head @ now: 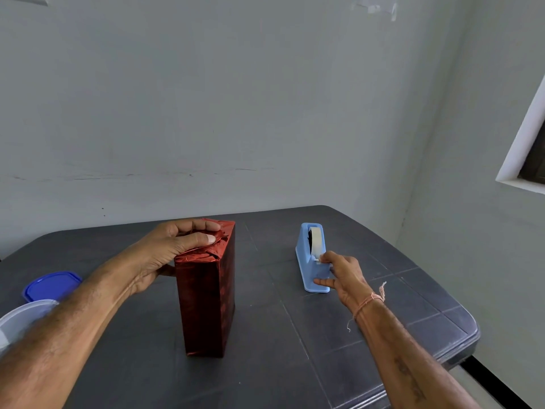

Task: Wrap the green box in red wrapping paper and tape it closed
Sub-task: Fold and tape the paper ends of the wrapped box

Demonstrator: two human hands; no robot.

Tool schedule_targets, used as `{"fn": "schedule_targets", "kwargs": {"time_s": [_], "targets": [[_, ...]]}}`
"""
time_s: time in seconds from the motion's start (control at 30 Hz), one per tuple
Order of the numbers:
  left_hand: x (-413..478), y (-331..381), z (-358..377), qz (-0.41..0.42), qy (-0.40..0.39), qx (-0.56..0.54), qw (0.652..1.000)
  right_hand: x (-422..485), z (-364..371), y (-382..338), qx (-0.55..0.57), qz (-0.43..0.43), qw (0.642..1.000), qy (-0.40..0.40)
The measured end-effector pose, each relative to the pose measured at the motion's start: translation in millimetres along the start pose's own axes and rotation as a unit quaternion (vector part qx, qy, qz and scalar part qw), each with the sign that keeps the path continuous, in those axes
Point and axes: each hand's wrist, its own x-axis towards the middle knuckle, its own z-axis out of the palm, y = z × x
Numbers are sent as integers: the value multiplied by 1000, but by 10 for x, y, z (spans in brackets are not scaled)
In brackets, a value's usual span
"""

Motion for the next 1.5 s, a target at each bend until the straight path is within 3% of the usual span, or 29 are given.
{"fn": "schedule_targets", "kwargs": {"time_s": [1.17,1.5], "targets": [[-10,10,7,-5,-7,-9,1000,-24,-27,328,74,-43,996,7],[-12,15,10,-4,-10,-7,1000,39,70,448,-22,-79,988,135]]}}
